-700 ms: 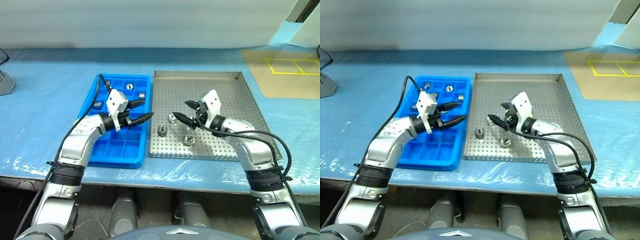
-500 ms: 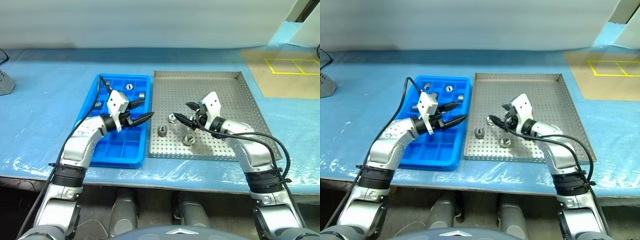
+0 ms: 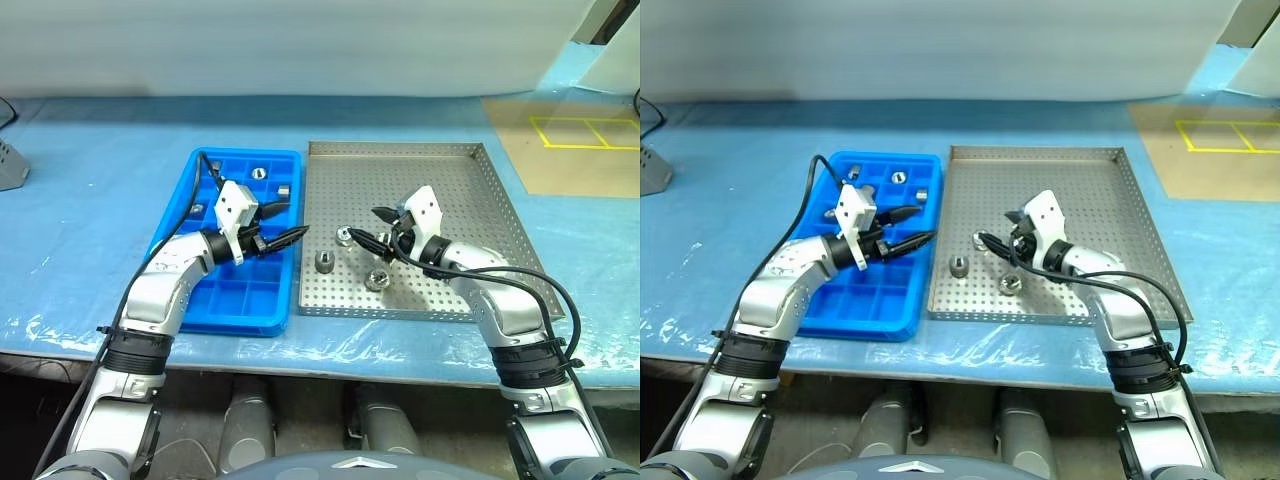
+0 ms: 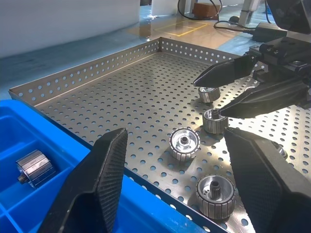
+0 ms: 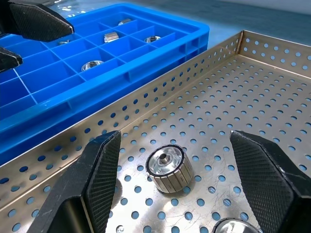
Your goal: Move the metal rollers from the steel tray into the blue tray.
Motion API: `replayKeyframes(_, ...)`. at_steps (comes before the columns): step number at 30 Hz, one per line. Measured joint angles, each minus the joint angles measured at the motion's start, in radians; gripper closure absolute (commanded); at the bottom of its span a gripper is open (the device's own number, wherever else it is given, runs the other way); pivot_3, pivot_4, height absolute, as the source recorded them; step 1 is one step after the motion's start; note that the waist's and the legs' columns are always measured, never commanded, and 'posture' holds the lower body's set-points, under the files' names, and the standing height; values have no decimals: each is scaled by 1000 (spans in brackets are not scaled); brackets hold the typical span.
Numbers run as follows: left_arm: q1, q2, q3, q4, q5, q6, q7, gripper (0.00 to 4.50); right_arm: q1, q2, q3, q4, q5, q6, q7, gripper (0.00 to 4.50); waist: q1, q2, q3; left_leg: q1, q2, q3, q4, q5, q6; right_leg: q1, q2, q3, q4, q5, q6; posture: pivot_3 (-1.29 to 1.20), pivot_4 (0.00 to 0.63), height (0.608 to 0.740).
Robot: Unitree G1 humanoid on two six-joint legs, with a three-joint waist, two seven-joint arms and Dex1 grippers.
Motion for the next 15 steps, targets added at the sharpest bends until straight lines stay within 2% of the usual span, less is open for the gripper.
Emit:
replayKeyframes(10,-3,-1,0,1,0,-5,-9,1160,0,-11,0,0,0,0,6,841,0,0,0,0,0,0,0,0,0,0,0,0,0,0,0,-151,150,740)
replayKeyframes(15,-124,7,-14,110,17,-54,-74,1160,2,-43,-15,-5,2,0,11,841,3,0,0,0,0,0,1,0,0,1,0,0,0,0,0,-196,150,740)
